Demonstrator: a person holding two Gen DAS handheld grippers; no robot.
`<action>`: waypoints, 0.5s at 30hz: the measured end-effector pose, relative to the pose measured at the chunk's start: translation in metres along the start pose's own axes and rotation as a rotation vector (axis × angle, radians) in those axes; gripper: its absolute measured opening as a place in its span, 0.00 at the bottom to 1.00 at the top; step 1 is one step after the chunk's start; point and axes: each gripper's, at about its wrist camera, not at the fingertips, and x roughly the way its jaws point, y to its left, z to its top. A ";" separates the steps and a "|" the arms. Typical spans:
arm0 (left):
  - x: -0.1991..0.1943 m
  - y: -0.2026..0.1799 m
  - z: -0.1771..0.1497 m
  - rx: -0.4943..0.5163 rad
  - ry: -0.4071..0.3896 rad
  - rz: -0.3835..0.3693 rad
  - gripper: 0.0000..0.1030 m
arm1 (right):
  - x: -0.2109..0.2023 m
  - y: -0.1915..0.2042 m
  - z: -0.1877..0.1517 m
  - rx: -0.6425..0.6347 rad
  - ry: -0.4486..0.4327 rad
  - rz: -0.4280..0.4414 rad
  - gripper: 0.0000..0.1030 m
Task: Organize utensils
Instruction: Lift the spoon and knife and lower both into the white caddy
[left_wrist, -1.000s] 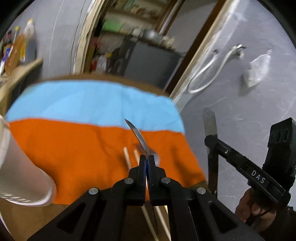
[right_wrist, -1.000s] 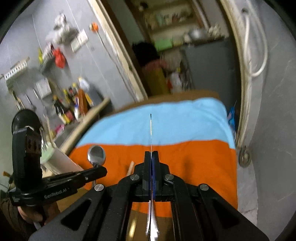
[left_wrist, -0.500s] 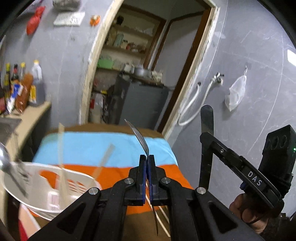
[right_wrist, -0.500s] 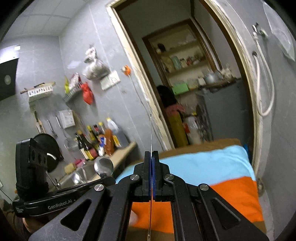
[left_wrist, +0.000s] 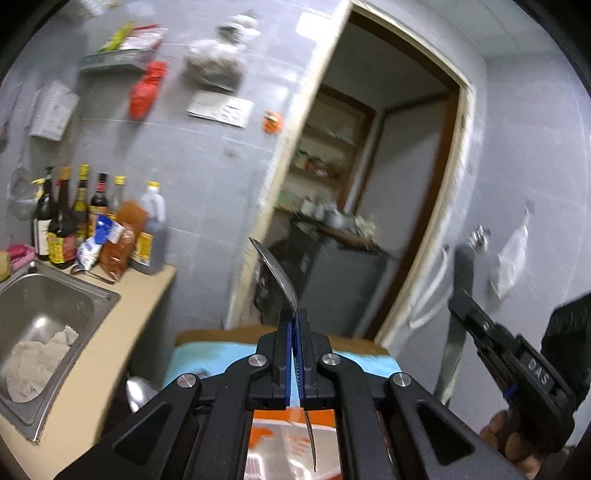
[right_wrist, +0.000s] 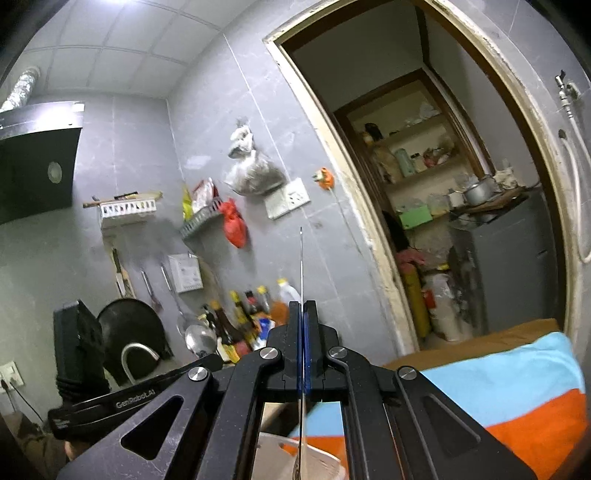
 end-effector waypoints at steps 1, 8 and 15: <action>0.002 0.008 -0.001 -0.014 -0.009 0.007 0.02 | 0.004 0.003 -0.004 0.001 -0.003 0.008 0.01; 0.026 0.062 -0.017 -0.103 -0.023 0.082 0.02 | 0.040 -0.003 -0.043 0.045 0.033 -0.001 0.01; 0.027 0.063 -0.042 -0.049 -0.018 0.095 0.02 | 0.059 -0.019 -0.086 0.079 0.103 0.003 0.01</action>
